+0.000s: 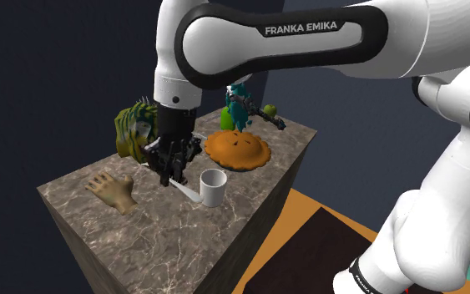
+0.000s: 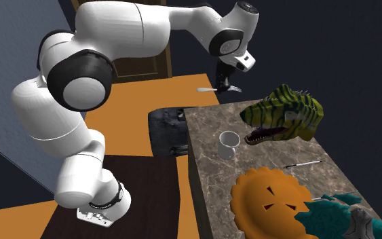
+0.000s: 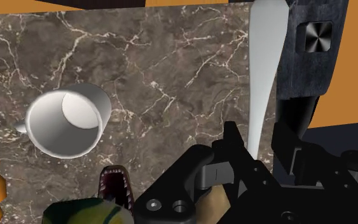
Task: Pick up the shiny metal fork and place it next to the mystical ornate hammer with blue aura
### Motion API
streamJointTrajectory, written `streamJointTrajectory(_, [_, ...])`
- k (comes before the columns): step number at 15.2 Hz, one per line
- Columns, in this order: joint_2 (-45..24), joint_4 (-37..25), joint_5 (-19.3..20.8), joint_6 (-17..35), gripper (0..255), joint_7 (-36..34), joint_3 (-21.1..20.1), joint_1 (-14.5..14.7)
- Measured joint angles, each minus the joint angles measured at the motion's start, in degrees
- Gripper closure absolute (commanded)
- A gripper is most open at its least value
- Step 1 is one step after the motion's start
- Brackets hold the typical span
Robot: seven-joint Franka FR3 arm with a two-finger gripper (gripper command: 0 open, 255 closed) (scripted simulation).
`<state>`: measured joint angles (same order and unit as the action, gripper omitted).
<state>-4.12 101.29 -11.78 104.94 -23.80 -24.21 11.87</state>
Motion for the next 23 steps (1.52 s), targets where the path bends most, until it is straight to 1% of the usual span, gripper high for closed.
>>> streamJointTrajectory(12, [-0.03, -9.16, 0.35, -8.98, 255, -1.79, 0.03, -0.06])
streamJointTrajectory(23, [-2.9, -21.23, 1.6, -18.09, 255, -4.3, -0.27, 0.49])
